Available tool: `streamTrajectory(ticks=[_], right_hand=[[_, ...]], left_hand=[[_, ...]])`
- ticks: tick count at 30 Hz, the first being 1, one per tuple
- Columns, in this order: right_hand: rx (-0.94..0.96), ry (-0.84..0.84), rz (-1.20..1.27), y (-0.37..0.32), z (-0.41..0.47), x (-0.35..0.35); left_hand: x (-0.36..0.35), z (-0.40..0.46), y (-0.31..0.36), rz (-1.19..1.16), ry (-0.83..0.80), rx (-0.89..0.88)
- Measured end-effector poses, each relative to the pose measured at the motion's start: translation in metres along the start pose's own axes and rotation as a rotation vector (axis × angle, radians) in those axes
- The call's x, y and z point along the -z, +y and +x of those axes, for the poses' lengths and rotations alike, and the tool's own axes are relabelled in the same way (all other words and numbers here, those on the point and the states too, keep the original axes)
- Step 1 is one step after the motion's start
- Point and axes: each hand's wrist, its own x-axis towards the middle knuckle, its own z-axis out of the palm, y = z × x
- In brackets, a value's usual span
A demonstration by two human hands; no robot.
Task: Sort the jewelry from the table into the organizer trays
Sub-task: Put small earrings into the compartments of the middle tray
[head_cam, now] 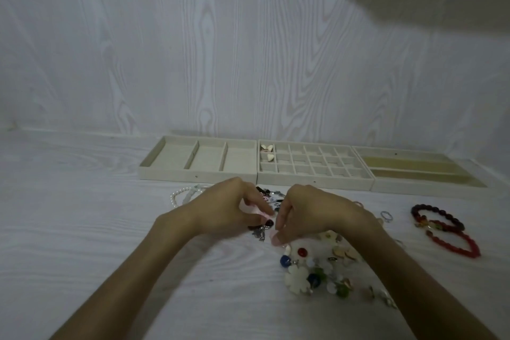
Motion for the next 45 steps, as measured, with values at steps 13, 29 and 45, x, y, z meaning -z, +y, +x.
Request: streamTrajectory(ticks=[13,29,45], right_hand=[[0.136,0.008,0.771,0.008,-0.005,0.027],[0.197,0.284,1.478,0.0,0.006,0.016],[0.036,0.341,1.096,0.006,0.015,0.005]], left_hand=[[0.015,-0.004,0.008,-0.414,0.141,0.164],[0.021,-0.004,0.01,-0.847,0.397,0.112],[0.012,0.01,0.007,-0.989,0.436,0.128]])
